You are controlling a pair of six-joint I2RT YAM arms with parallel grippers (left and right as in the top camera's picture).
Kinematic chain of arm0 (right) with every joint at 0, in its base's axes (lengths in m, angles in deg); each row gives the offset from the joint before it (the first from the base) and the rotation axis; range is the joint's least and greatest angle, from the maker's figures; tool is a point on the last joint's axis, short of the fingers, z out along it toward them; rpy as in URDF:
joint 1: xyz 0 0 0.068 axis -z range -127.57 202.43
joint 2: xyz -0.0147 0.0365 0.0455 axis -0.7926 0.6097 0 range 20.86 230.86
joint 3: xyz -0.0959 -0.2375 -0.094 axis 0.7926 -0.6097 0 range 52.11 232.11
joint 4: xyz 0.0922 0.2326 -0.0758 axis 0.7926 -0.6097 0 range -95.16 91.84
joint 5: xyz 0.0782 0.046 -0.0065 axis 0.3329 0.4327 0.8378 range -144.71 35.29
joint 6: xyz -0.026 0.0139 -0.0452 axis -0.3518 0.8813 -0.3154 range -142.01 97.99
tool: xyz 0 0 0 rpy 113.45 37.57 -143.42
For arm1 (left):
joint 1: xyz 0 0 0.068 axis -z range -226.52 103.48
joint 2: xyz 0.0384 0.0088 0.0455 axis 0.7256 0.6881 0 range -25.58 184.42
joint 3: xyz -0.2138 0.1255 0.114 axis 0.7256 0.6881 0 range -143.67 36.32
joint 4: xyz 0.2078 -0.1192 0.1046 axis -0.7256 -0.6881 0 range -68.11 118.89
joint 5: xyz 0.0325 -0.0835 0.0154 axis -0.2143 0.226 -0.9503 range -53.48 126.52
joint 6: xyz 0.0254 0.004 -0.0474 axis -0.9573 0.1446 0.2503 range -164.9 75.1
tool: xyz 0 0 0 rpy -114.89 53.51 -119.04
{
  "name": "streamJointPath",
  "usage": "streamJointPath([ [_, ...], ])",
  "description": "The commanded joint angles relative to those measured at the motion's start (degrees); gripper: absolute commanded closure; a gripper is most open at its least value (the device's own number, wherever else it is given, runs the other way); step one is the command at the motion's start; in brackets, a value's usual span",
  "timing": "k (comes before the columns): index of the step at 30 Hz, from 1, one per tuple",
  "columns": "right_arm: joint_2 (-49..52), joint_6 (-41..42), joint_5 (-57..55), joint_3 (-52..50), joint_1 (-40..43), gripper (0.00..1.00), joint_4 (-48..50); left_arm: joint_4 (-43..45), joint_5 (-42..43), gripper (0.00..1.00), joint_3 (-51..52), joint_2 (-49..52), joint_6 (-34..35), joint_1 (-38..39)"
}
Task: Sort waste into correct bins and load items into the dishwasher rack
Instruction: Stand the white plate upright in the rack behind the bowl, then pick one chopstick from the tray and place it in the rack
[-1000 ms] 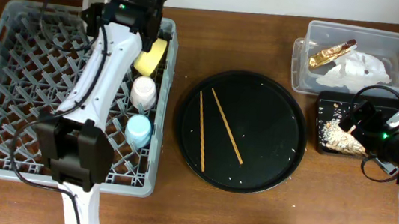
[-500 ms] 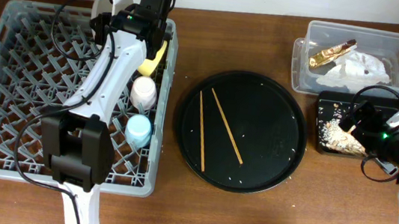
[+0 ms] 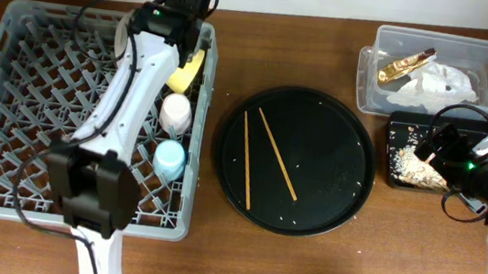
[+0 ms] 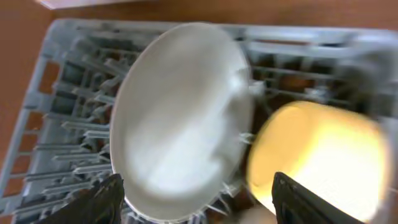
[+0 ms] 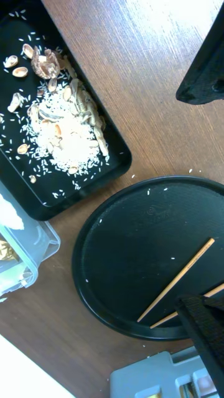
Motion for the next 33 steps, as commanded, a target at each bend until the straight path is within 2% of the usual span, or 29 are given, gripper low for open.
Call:
streamJointPath([
  [1,0.0,0.4,-0.1,0.0,0.4,0.01,0.0,-6.2,25.3,0.24,-2.6,-7.1,-0.8,3.9],
  [3,0.0,0.4,-0.1,0.0,0.4,0.02,0.0,-10.3,31.4,0.24,-2.2,-6.3,-0.2,7.8],
  [6,0.0,0.4,-0.1,0.0,0.4,0.02,0.0,-12.7,32.1,0.24,0.6,-3.0,5.8,16.5],
  [10,0.0,0.4,-0.1,0.0,0.4,0.02,0.0,-9.2,32.1,0.24,3.2,5.2,9.6,26.5],
  [11,0.0,0.4,-0.1,0.0,0.4,0.02,0.0,-8.4,32.1,0.29,3.2,7.6,10.4,27.8],
  [13,0.0,0.4,-0.1,0.0,0.4,0.01,0.0,-8.2,32.1,0.30,3.2,11.5,13.6,28.9],
  [15,0.0,0.4,-0.1,0.0,0.4,0.01,0.0,-8.0,33.4,0.32,3.2,16.7,20.1,29.1],
  [17,0.0,0.4,-0.1,0.0,0.4,0.02,0.0,-7.3,34.0,0.36,3.2,18.7,21.4,29.0],
  [19,0.0,0.4,-0.1,0.0,0.4,0.02,0.0,-6.8,34.0,0.44,3.2,18.8,22.6,29.0],
  [21,0.0,0.4,-0.1,0.0,0.4,0.01,0.0,-5.7,34.0,0.62,3.2,19.5,22.6,29.0],
  [22,0.0,0.4,-0.1,0.0,0.4,0.02,0.0,-5.7,34.0,0.77,3.2,20.0,22.6,29.0],
  [23,0.0,0.4,-0.1,0.0,0.4,0.02,0.0,-5.8,34.0,0.99,3.2,20.2,22.6,29.0],
  [28,0.0,0.4,-0.1,0.0,0.4,0.02,0.0,-6.3,34.1,0.99,3.0,19.9,21.8,29.0],
  [30,0.0,0.4,-0.1,0.0,0.4,0.02,0.0,-6.8,34.0,0.99,1.7,19.3,16.5,29.0],
  [31,0.0,0.4,-0.1,0.0,0.4,0.02,0.0,-8.2,33.8,0.99,-0.5,18.4,11.8,28.7],
  [33,0.0,0.4,-0.1,0.0,0.4,0.01,0.0,-14.7,30.2,0.99,-7.8,16.2,9.7,27.1],
])
